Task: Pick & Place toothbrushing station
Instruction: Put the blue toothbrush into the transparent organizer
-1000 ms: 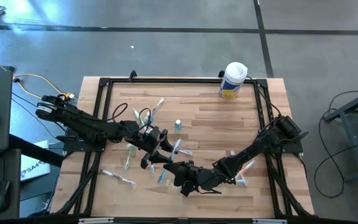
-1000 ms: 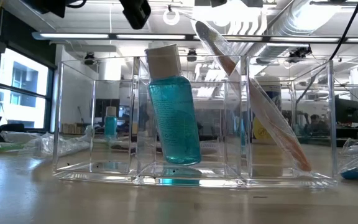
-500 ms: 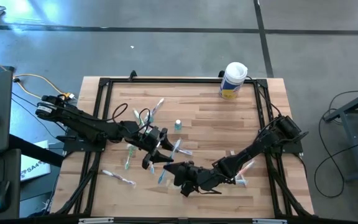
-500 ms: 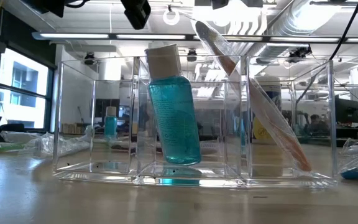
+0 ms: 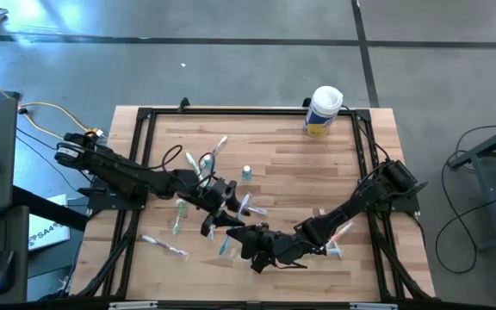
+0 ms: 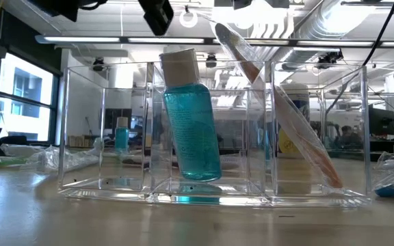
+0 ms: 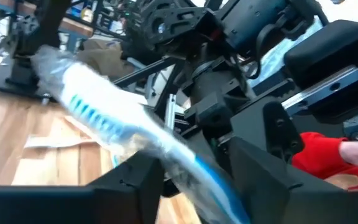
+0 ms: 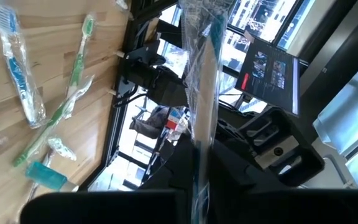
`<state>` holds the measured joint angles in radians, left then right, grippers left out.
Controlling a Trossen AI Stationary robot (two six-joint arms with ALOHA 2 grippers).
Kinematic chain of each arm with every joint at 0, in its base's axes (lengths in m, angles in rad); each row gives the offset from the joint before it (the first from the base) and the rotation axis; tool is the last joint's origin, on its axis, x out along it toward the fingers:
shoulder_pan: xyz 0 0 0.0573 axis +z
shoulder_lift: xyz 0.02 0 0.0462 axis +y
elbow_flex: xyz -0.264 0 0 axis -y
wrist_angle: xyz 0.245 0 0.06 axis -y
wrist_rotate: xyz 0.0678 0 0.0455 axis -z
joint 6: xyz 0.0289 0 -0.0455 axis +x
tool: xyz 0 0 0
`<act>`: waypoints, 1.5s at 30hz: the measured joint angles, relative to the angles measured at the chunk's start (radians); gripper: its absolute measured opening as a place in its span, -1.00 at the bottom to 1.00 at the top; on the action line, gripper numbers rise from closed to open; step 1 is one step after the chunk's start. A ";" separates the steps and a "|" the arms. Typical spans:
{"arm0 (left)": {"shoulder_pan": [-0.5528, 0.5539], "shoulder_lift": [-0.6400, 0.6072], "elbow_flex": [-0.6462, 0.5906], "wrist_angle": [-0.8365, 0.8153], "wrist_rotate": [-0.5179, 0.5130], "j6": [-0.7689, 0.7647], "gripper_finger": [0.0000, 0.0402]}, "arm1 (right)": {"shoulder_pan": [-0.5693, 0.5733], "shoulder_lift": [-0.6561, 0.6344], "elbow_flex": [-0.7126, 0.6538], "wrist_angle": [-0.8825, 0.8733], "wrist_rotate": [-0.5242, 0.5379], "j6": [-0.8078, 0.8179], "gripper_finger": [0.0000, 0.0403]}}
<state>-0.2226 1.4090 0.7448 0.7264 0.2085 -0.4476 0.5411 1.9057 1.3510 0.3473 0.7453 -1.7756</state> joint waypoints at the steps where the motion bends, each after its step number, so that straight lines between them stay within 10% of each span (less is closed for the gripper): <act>1: 0.000 0.000 0.005 -0.001 0.018 0.006 -0.25 | 0.000 0.000 0.000 0.000 -0.001 0.000 -0.88; 11: 0.000 0.000 0.016 -0.012 0.043 0.006 -0.92 | 0.008 0.001 -0.001 -0.026 0.043 0.070 -0.85; 31: 0.002 0.001 0.012 -0.055 0.039 0.024 -0.94 | 0.101 -0.001 0.001 0.027 0.211 0.338 -0.02; 45: -0.065 -0.185 0.013 -0.292 -0.109 0.120 -0.94 | 0.231 -0.037 0.001 -0.051 0.534 0.736 -0.06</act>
<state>-0.2875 1.2240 0.7582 0.4343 0.0998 -0.3277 0.7725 1.8683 1.3518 0.2967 1.2797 -1.0392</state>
